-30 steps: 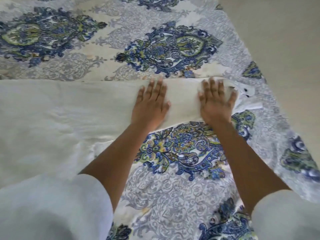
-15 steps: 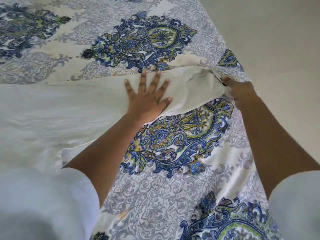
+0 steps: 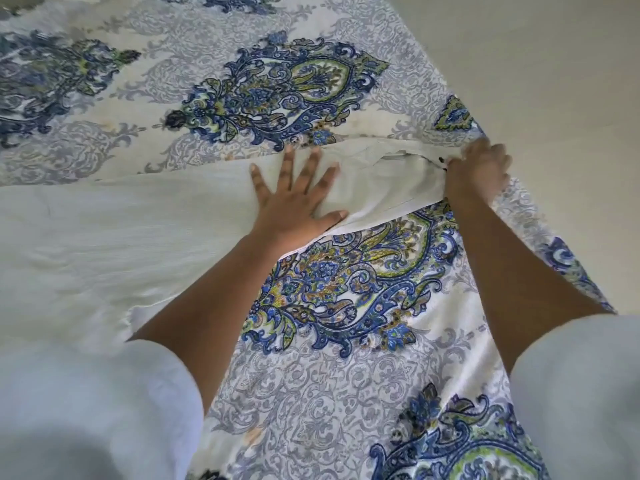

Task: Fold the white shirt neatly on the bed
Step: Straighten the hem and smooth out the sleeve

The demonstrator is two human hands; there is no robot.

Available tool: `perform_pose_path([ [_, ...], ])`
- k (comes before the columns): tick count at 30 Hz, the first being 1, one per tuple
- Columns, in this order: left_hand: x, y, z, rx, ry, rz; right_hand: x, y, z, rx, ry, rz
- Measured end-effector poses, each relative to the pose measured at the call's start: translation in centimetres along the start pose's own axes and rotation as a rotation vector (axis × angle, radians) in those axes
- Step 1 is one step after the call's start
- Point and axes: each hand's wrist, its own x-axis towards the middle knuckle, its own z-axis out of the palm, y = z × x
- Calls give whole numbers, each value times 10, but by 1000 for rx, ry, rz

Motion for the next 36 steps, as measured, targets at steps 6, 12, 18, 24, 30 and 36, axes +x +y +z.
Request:
perform_pose_path([
  [6, -10, -11, -10, -27, -87, 68, -118, -59, 23, 104, -314, -704],
  [12, -90, -82, -18, -132, -45, -27, -106, -20, 10, 160, -174, -429],
  [18, -125, -33, -7, -13, 396, 282, -126, -10, -5, 471, -97, 230],
  [24, -102, -16, 4, 213, 561, 294, -94, -11, -5, 800, -403, 521],
  [30, -102, -26, -4, 341, 543, 354, -100, -2, -8, 653, -378, 355],
  [36, -105, -33, -11, -17, 402, 194, -147, -4, -5, 206, -89, -552],
])
